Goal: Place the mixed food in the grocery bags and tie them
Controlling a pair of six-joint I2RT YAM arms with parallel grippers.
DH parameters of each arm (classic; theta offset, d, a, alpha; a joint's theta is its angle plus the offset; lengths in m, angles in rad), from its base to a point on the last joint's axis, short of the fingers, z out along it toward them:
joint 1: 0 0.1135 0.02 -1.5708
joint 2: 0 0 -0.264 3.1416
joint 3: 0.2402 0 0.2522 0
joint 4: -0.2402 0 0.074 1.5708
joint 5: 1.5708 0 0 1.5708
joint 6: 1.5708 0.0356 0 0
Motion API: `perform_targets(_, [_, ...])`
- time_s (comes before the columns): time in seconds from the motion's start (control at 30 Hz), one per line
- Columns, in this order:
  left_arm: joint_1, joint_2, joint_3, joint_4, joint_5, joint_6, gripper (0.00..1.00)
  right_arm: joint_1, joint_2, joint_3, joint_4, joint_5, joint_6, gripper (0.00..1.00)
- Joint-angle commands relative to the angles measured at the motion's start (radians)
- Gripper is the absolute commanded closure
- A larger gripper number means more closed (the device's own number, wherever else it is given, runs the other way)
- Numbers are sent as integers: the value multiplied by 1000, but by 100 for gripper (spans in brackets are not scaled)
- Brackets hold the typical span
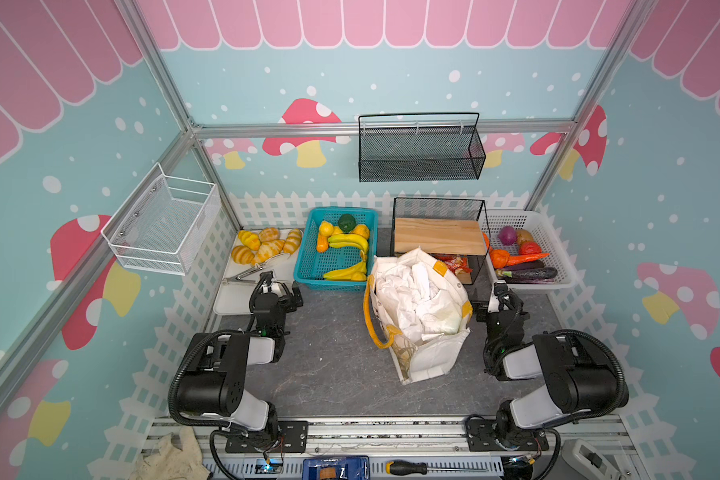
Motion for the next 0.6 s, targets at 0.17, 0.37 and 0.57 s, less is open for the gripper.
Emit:
perform_targets(0.17, [-14, 6, 26, -6, -15, 29, 1, -5, 3, 1, 55, 9, -8, 0])
perform_targets(0.37, [-16, 6, 26, -6, -15, 30, 1, -2, 3, 1, 57, 9, -9, 1])
perform_targets(0.57, [-16, 7, 32, -15, -11, 34, 1, -2, 5, 7, 49, 6, -10, 0])
